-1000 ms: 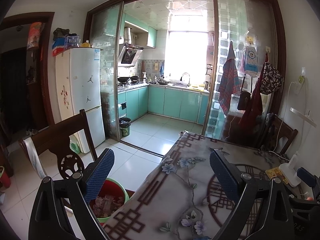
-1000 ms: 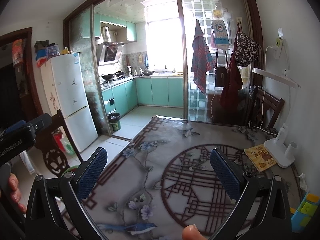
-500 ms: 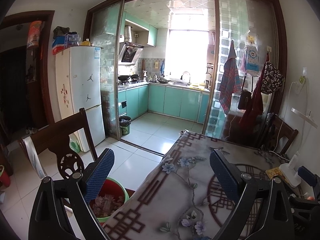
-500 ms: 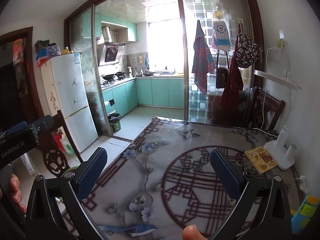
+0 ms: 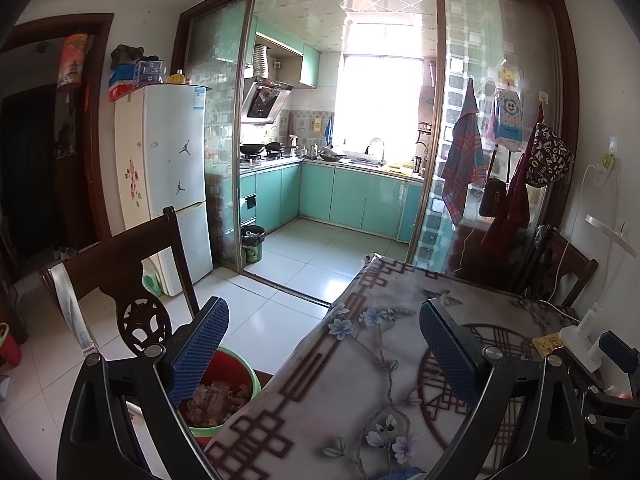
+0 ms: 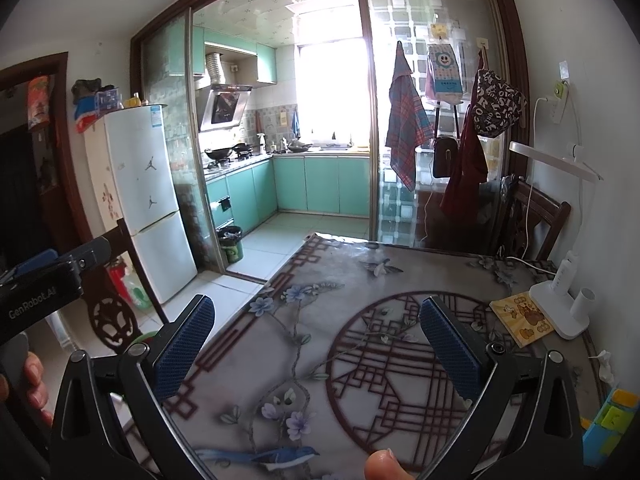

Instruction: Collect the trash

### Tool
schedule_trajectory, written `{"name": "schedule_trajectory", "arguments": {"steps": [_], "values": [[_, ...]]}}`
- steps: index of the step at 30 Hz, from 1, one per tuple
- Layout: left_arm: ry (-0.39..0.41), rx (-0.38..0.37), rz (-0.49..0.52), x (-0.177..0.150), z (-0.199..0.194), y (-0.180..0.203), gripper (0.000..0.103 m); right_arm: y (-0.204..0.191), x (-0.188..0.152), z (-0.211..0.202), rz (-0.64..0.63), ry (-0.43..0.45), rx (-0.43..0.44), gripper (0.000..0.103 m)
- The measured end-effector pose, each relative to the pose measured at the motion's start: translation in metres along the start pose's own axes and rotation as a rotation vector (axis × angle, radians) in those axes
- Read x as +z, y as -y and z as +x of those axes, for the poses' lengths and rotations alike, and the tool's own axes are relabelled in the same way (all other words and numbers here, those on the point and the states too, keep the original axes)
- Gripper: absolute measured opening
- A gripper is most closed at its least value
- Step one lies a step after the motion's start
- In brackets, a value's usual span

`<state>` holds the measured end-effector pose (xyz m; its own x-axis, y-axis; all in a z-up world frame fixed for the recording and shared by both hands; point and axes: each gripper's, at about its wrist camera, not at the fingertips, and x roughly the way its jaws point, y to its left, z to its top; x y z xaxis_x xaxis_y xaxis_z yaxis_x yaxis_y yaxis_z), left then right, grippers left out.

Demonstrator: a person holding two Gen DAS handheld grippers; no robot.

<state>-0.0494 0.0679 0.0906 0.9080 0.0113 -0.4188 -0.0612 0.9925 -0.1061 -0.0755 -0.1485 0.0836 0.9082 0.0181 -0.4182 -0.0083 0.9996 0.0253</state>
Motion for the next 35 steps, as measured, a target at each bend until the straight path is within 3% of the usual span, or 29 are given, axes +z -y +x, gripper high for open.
{"name": "schedule_trajectory", "arguments": {"steps": [28, 35], "values": [[-0.038, 0.013, 0.019, -0.008, 0.017, 0.005, 0.097, 0.01, -0.005, 0.003, -0.003, -0.017, 0.006, 0.103], [-0.131, -0.019, 0.012, -0.023, 0.053, 0.014, 0.097, 0.032, -0.02, 0.025, 0.038, -0.08, -0.004, 0.103]]}}
